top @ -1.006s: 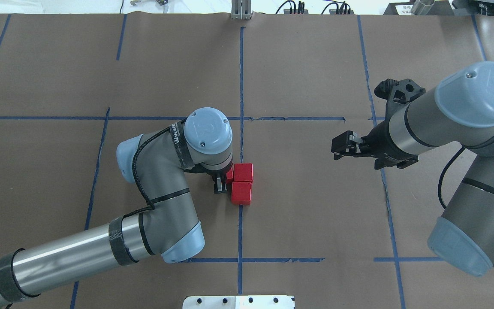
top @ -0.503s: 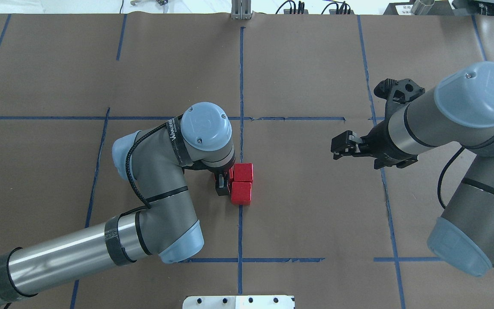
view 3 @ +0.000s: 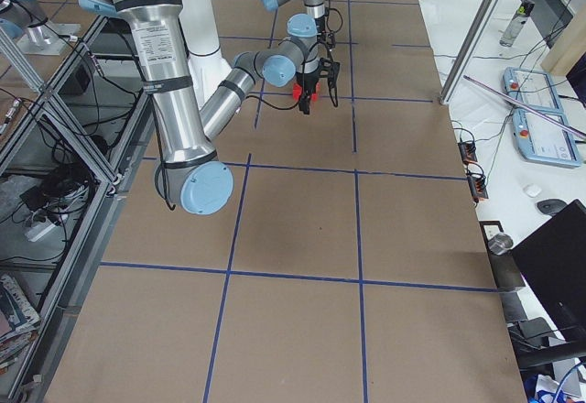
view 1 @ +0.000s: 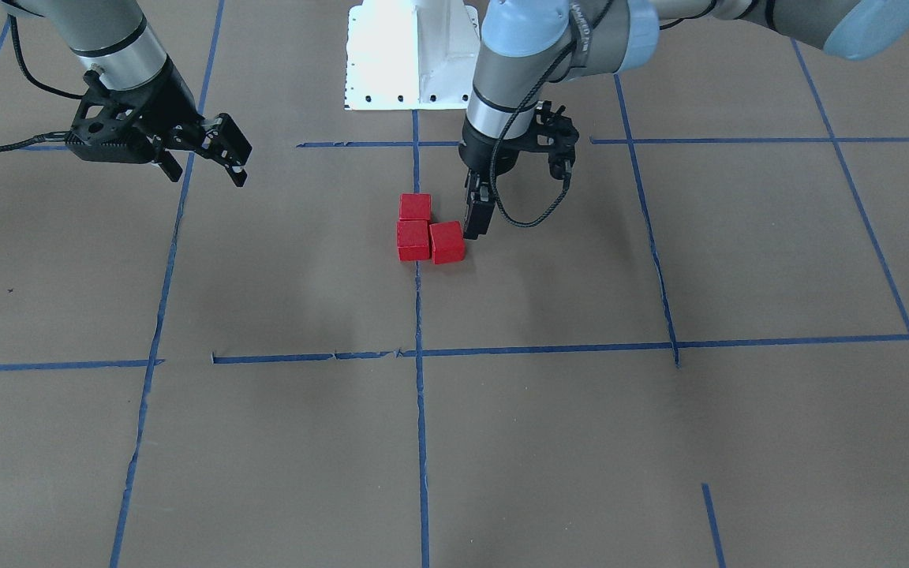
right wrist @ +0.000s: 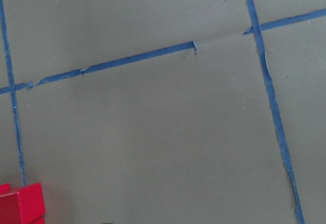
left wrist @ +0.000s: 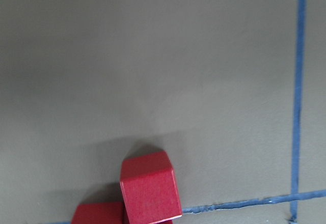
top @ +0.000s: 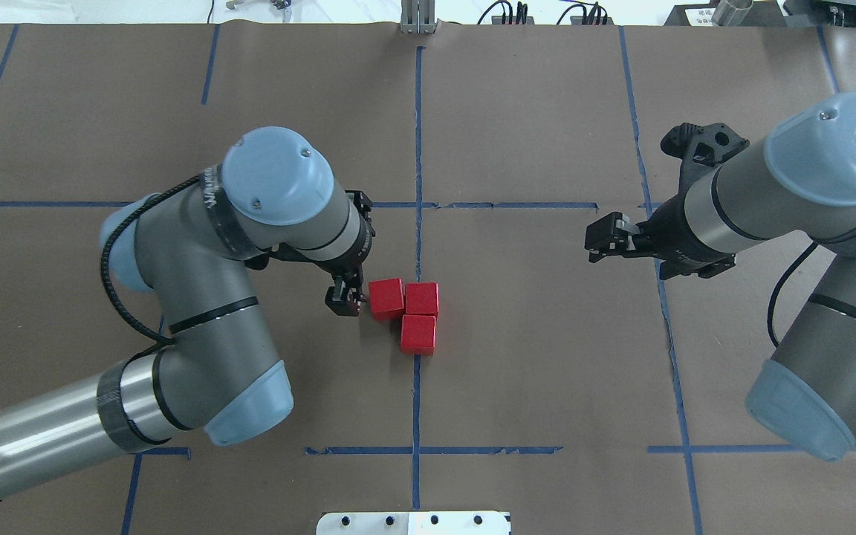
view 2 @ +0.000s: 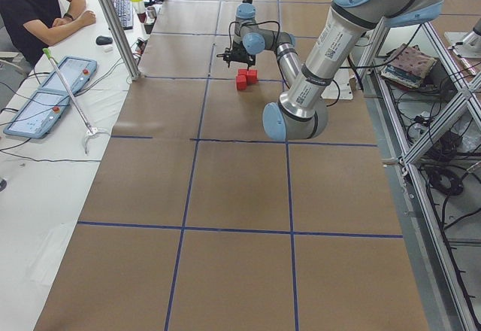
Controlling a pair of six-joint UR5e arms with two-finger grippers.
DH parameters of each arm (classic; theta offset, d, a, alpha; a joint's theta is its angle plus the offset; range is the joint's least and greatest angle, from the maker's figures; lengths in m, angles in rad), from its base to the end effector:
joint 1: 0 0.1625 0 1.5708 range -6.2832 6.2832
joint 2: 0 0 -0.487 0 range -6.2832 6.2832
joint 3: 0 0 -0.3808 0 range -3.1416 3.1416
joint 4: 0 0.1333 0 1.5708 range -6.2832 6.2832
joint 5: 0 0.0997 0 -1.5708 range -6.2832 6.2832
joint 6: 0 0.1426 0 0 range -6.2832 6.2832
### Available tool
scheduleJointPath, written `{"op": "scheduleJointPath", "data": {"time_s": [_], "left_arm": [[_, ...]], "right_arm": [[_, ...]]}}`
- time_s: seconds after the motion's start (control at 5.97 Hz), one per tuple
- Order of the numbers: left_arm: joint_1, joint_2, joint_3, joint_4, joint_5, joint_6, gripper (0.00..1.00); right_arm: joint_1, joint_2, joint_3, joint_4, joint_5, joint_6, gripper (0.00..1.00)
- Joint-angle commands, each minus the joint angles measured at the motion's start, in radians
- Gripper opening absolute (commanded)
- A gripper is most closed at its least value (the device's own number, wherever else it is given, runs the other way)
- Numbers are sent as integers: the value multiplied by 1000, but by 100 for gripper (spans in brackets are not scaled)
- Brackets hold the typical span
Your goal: Form red blocks into L shape at center
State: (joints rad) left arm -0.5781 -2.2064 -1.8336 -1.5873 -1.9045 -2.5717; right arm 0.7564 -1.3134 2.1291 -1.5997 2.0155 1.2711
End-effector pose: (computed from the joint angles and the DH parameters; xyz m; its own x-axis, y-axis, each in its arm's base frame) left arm 0.5338 -0.4517 0.2596 0.0239 -0.9655 -0.2594 0.5913 0.2229 -0.7750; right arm -0.3481 -0.4274 0.3765 0.6082 0.2074 0.7662 -0.2286 0.9701 -0.0812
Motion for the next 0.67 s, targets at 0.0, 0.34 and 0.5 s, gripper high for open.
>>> {"op": "scheduleJointPath", "data": {"time_s": [0.0, 0.34, 0.5], "left_arm": [[-45, 132, -129, -2, -19, 418, 100], [-136, 317, -174, -14, -25, 865, 100], [-188, 399, -180, -17, -25, 1101, 100]], "right_arm": [[113, -23, -52, 0, 49, -155, 100], [234, -35, -130, 0, 158, -331, 100], [265, -56, -158, 4, 172, -401, 100]]}}
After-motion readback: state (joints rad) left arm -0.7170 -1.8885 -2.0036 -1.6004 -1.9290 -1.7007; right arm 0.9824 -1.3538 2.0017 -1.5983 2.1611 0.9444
